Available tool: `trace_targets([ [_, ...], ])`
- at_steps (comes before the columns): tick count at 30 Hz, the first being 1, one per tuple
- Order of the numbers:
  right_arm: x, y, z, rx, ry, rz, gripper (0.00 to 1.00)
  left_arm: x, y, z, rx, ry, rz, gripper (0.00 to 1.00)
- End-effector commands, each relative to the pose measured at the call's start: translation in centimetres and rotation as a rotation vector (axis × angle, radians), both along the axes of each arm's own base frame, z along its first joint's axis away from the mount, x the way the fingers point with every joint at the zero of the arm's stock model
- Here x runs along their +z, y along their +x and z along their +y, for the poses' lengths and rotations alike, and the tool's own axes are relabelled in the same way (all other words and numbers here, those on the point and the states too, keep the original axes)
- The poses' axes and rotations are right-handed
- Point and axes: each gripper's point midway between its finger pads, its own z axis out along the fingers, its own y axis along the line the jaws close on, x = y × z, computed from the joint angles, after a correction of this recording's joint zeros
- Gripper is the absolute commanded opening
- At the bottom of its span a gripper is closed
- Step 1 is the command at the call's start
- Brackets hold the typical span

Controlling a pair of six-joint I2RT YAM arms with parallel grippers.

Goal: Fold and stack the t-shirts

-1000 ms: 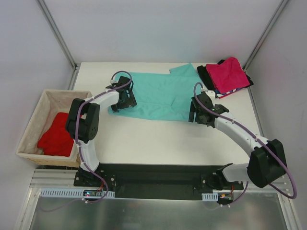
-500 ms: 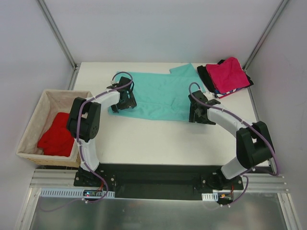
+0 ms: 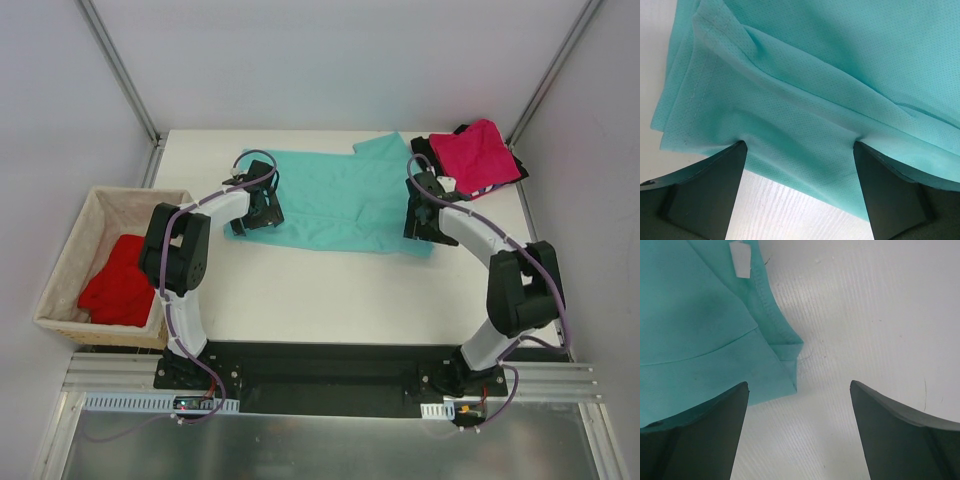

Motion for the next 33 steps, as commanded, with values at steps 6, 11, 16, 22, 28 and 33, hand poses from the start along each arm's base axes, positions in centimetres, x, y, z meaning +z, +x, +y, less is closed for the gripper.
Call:
trace_targets([
  [6,-1.4,0.2,-0.3,0.005,-0.023,0.064,0.86,1.6,0.2,0.7,0.010,0.025,-0.029,0.89],
  [11,-1.9,0.3,-1.1,-0.011,-0.053,0.096,0.86,1.8,0.2,0.8,0.014,0.029,-0.034,0.89],
  [16,-2.5,0.6,-1.7,-0.028,-0.095,0.128,0.86,1.9,0.2,1.0,0.019,0.031,-0.038,0.89],
  [22,-3.5,1.3,-2.0,-0.036,-0.103,0.165,0.86,2.1,0.1,1.3,0.025,0.041,-0.042,0.89],
  [28,-3.8,2.6,-2.1,-0.044,-0.086,0.187,0.87,2.2,-0.2,1.7,0.036,0.047,-0.045,0.89],
  [33,-4.1,3.7,-2.3,-0.045,-0.077,0.218,0.87,2.3,-0.6,2.2,0.039,0.063,-0.046,0.89],
])
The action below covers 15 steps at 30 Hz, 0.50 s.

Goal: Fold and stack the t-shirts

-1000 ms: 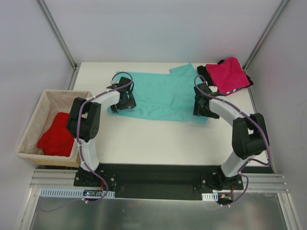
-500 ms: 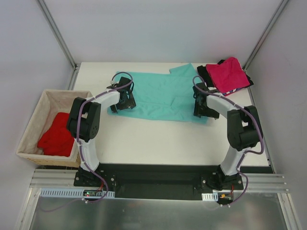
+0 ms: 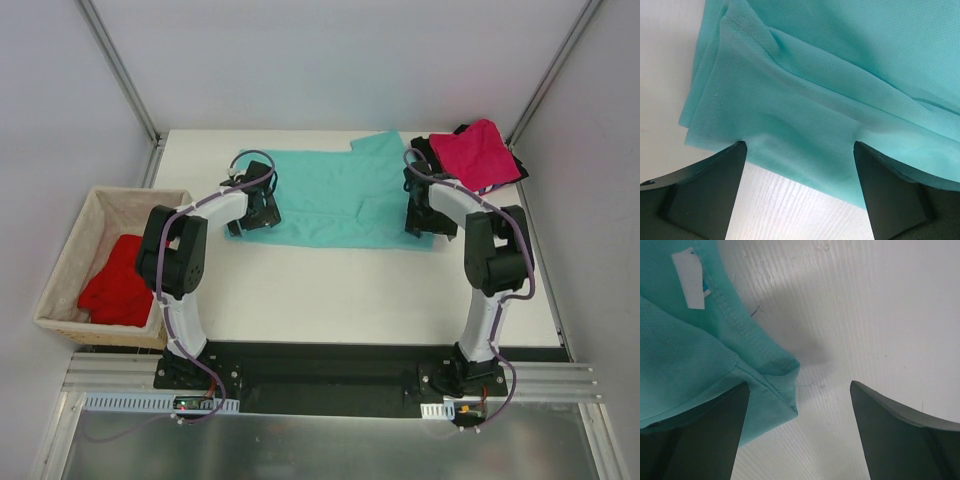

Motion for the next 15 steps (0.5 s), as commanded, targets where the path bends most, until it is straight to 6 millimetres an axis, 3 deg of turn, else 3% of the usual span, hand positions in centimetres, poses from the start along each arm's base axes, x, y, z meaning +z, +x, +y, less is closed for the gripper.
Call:
trace_targets([
  [1,0.5,1.0,-0.4,0.001,0.003,0.030,0.86,1.9,-0.3,1.5,0.027,0.033,-0.038,0.89],
  [6,1.4,0.4,-0.9,-0.007,-0.012,0.014,0.86,2.2,-0.2,1.5,0.031,0.026,-0.046,0.89],
  [10,4.7,-0.5,-1.2,-0.023,-0.015,-0.076,0.86,4.1,0.3,0.5,0.015,-0.017,-0.084,0.88],
  [11,6.8,-0.5,-1.3,-0.029,-0.008,-0.136,0.86,4.7,0.3,0.3,0.011,-0.024,-0.096,0.89],
  [15,10.9,-0.7,0.5,0.008,0.106,-0.287,0.86,9.0,1.1,-0.8,-0.027,-0.079,-0.183,0.90],
])
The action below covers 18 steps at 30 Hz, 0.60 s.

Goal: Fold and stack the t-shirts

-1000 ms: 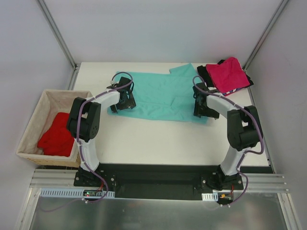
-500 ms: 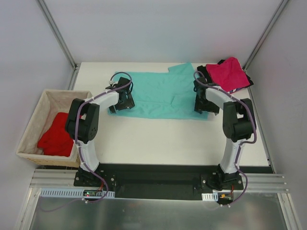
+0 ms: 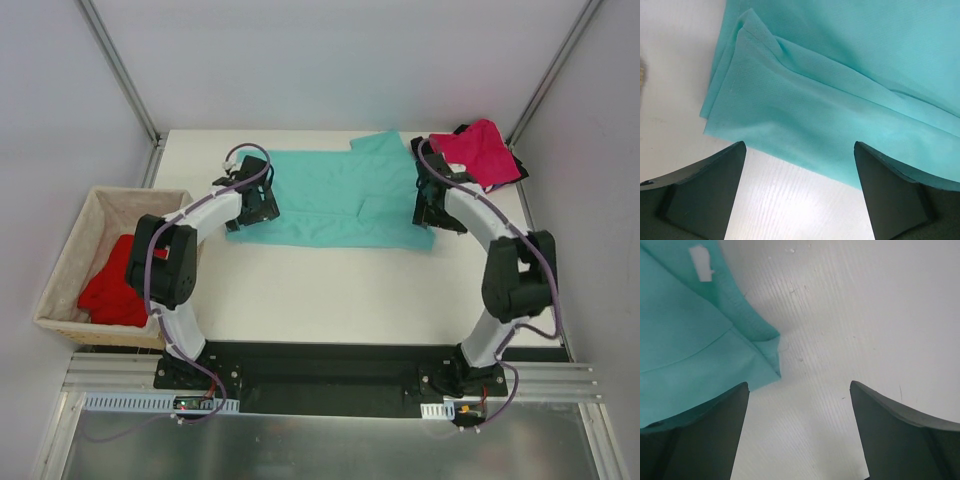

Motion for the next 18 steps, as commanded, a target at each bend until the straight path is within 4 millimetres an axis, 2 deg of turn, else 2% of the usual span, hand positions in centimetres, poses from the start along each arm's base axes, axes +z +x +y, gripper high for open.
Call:
trace_targets([
  [1,7.5,0.1,1.8,0.030,0.125,-0.243,0.86,7.1,1.2,-1.2,-0.043,-0.075,-0.135,0.91],
  [2,8.1,0.4,3.2,0.063,0.175,-0.275,0.86,7.3,1.3,-1.4,-0.053,-0.079,-0.132,0.91],
  [4,8.8,0.3,4.4,0.107,0.204,-0.307,0.87,7.9,1.7,-2.0,-0.086,-0.083,-0.130,0.91],
  [5,8.8,0.5,6.0,0.153,0.249,-0.312,0.87,8.1,1.7,-2.1,-0.094,-0.080,-0.122,0.91],
  [13,3.4,0.6,10.5,0.243,0.392,-0.211,0.87,3.7,1.5,-1.6,-0.104,-0.003,-0.001,0.91],
  [18,1.4,1.2,11.3,0.259,0.398,-0.168,0.87,1.6,1.3,-1.5,-0.105,0.013,0.056,0.90],
])
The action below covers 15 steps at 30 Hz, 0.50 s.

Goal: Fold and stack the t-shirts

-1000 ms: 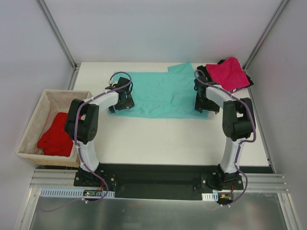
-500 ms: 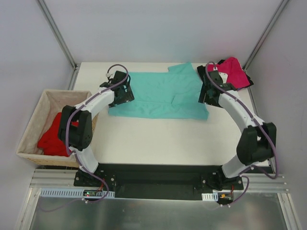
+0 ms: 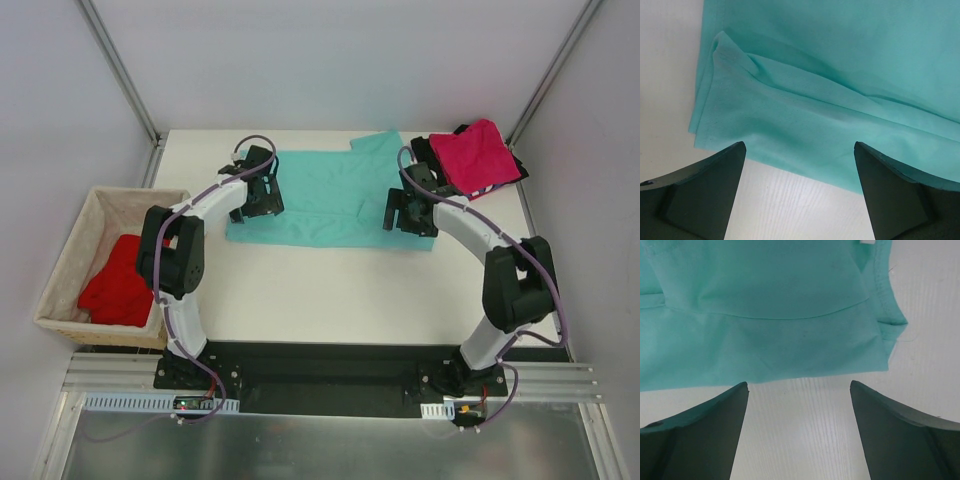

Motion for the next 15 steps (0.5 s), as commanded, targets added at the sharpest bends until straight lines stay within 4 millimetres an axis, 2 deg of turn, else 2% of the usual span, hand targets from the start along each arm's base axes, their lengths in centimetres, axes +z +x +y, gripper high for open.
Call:
trace_targets([
  [1,-0.3,1.6,1.7,0.038,0.061,-0.024,0.87,-0.9,-0.6,-0.1,-0.028,0.033,0.050,0.90],
  [5,-1.4,1.8,2.1,0.046,0.061,0.001,0.87,-2.1,-0.5,0.0,-0.019,0.040,0.076,0.90],
  [15,-3.5,3.1,2.3,0.055,0.035,0.037,0.87,-3.7,0.6,0.3,-0.006,0.055,0.101,0.90],
])
